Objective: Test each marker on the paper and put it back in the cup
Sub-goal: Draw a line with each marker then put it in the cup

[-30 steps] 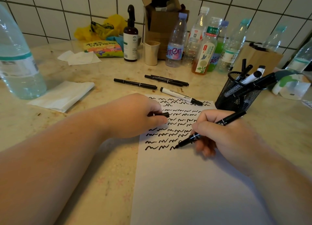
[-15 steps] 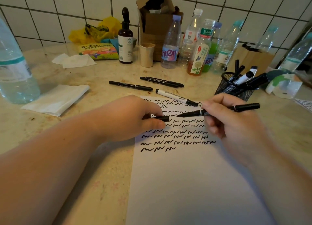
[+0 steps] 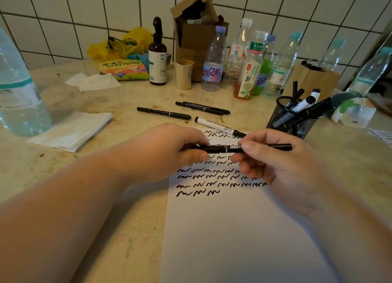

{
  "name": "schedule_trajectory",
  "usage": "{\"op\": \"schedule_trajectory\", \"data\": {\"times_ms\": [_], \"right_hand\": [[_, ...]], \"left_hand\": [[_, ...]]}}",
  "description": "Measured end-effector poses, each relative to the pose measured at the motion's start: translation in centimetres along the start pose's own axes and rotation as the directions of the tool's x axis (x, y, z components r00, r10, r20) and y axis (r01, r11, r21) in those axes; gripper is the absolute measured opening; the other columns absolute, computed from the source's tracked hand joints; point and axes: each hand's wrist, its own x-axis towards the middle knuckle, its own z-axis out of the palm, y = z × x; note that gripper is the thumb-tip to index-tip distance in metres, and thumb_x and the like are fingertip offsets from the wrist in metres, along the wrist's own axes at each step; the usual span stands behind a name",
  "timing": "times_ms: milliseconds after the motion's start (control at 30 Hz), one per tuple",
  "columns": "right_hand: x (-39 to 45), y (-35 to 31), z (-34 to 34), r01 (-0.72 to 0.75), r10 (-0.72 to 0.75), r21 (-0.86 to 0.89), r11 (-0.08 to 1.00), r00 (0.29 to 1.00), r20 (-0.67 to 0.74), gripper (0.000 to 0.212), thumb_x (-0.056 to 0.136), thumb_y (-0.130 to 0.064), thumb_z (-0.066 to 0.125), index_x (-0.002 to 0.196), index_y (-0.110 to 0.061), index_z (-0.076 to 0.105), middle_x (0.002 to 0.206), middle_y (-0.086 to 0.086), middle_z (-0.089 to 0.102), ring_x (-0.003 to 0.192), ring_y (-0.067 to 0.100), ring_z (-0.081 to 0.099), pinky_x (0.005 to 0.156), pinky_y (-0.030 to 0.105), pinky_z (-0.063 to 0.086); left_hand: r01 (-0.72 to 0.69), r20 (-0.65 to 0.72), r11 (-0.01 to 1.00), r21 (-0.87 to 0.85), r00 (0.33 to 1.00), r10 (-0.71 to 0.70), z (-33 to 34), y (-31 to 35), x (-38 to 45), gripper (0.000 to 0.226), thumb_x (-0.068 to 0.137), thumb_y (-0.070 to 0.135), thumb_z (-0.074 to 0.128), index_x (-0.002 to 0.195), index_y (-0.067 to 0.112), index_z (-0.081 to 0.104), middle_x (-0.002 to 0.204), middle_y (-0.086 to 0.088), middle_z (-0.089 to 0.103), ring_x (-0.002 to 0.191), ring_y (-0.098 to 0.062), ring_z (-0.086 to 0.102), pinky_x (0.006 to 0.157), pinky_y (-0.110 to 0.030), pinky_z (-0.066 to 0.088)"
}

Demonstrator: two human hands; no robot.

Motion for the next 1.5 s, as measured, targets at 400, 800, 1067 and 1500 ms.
{"op": "schedule_trajectory", "data": {"times_ms": [400, 800, 1067, 1500], "right_hand": [[0.2, 0.4, 0.2, -0.018, 0.018, 0.023, 1.000, 1.000, 0.022, 0.009, 0.074, -0.013, 0.072, 0.079, -0.008, 0.077, 0.079, 0.024, 0.075, 0.063, 0.024, 0.071, 0.057, 0.026, 0.057], [0.0, -0.4, 0.6, 0.170, -0.176, -0.062, 0.983, 0.980, -0.092, 0.018, 0.081, -0.037, 0.064, 0.083, -0.021, 0.072, 0.073, 0.012, 0.071, 0.052, 0.023, 0.059, 0.050, 0.033, 0.048], [1.5, -3.5, -3.5, 0.111, -0.265, -0.289, 0.951, 0.775, -0.574, 0.009, 0.100, -0.029, 0.058, 0.102, -0.026, 0.065, 0.090, -0.001, 0.069, 0.056, 0.013, 0.064, 0.059, 0.036, 0.054], [3.8, -7.3, -5.9, -0.044, -0.269, -0.471, 0.881, 0.773, -0.574, 0.025, 0.098, -0.025, 0.061, 0.122, -0.020, 0.056, 0.074, 0.003, 0.068, 0.052, 0.014, 0.062, 0.053, 0.034, 0.058]], "left_hand": [[0.007, 0.085, 1.000, 0.009, 0.996, -0.007, 0.0, 0.5, -0.1, 0.012, 0.098, 0.044, 0.050, 0.093, 0.045, 0.062, 0.086, 0.010, 0.063, 0.080, -0.007, 0.056, 0.070, -0.026, 0.046], [0.014, -0.042, 0.986, -0.168, 0.999, -0.022, 0.0, -0.2, 0.0, 0.016, 0.095, 0.047, 0.054, 0.109, 0.046, 0.061, 0.073, 0.014, 0.069, 0.065, 0.005, 0.060, 0.064, -0.021, 0.047], [0.056, -0.017, 0.998, -0.037, 0.998, -0.056, 0.5, -1.0, 0.0, 0.015, 0.097, 0.050, 0.050, 0.111, 0.052, 0.056, 0.079, 0.013, 0.071, 0.072, -0.005, 0.065, 0.068, -0.027, 0.053], [0.013, -0.025, 0.999, -0.048, 1.000, -0.014, 1.0, -1.5, 0.5, 0.012, 0.094, 0.052, 0.054, 0.106, 0.051, 0.058, 0.057, 0.015, 0.057, 0.047, -0.003, 0.044, 0.052, -0.024, 0.035]]}}
